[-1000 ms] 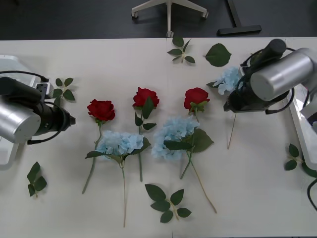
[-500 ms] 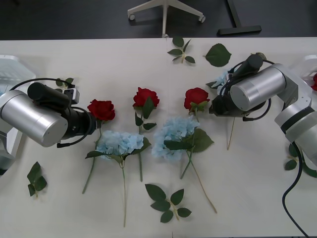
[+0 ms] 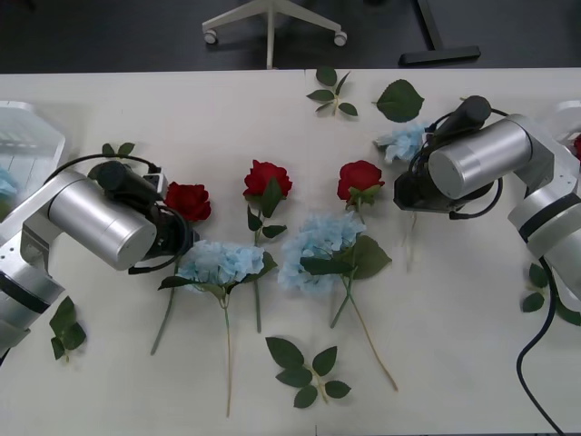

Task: Place the red flowers into the right box and the blue flowers into the left box. If a person shows an open palm, hand one flower to the person first, then continue sorting.

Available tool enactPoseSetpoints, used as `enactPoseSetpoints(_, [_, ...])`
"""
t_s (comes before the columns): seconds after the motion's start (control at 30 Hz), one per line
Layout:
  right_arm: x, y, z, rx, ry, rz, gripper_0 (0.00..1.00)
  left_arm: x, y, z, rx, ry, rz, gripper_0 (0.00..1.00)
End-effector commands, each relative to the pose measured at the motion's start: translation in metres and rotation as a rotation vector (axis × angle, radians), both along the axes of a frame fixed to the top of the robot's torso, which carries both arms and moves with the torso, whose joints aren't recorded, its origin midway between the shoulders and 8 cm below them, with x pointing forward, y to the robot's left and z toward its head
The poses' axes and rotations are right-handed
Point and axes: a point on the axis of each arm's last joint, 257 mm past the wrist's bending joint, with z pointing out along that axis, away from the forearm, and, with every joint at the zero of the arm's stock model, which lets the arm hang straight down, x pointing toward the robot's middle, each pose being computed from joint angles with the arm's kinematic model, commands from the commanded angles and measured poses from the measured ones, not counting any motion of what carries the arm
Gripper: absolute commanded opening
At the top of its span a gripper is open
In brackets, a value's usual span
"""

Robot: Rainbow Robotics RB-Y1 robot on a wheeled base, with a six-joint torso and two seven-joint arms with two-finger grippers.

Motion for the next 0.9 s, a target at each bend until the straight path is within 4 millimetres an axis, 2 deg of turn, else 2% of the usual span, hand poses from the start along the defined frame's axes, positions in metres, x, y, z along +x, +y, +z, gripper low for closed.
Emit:
enactPoseSetpoints(0.03, [0.012, -0.015, 0.033, 0.068, -0.027, 0.001, 0.00, 0.017, -0.015, 0.009, 0.044, -0.036, -0.065, 1.00])
enactPoseSetpoints(0.13, [0.014, -0.031, 0.056, 0.084, -0.028, 0.047, 0.00, 0.019, -0.016, 0.009, 0.046, -0.038, -0.066, 1.00])
enactPoseSetpoints(0.27, [0.016, -0.056, 0.095, 0.069, -0.062, 0.200, 0.00, 0.018, -0.016, 0.009, 0.047, -0.037, -0.070, 1.00])
enactPoseSetpoints(0.3, [0.017, -0.059, 0.107, 0.057, -0.085, 0.269, 0.00, 0.019, -0.016, 0.010, 0.049, -0.037, -0.071, 0.93])
enactPoseSetpoints(0.4, [0.019, -0.047, 0.137, 0.040, -0.166, 0.473, 0.00, 0.018, -0.017, 0.009, 0.045, -0.035, -0.073, 0.54])
enactPoseSetpoints(0.43, [0.019, -0.033, 0.150, 0.073, -0.205, 0.539, 0.00, 0.018, -0.017, 0.009, 0.046, -0.035, -0.075, 0.38])
enactPoseSetpoints(0.47, [0.018, -0.024, 0.156, 0.103, -0.223, 0.568, 0.00, 0.018, -0.017, 0.009, 0.046, -0.033, -0.074, 0.31])
enactPoseSetpoints(0.5, [0.014, 0.001, 0.172, 0.187, -0.270, 0.629, 0.00, 0.018, -0.016, 0.008, 0.049, -0.034, -0.072, 0.14])
enactPoseSetpoints(0.53, [0.011, 0.016, 0.181, 0.229, -0.298, 0.671, 0.00, 0.018, -0.015, 0.007, 0.049, -0.031, -0.070, 0.06])
enactPoseSetpoints(0.6, [0.003, 0.050, 0.200, 0.296, -0.369, 0.784, 0.00, 0.018, -0.015, 0.007, 0.049, -0.031, -0.070, 0.02])
enactPoseSetpoints(0.67, [-0.003, 0.073, 0.213, 0.318, -0.425, 0.867, 0.00, 0.018, -0.015, 0.008, 0.050, -0.035, -0.072, 0.01])
enactPoseSetpoints(0.7, [-0.013, 0.096, 0.224, 0.354, -0.467, 0.939, 0.00, 0.019, -0.015, 0.008, 0.051, -0.035, -0.072, 0.01])
enactPoseSetpoints(0.9, [-0.049, 0.177, 0.256, 0.481, -0.617, 1.148, 0.00, 0.019, -0.014, 0.008, 0.055, -0.038, -0.072, 0.00])
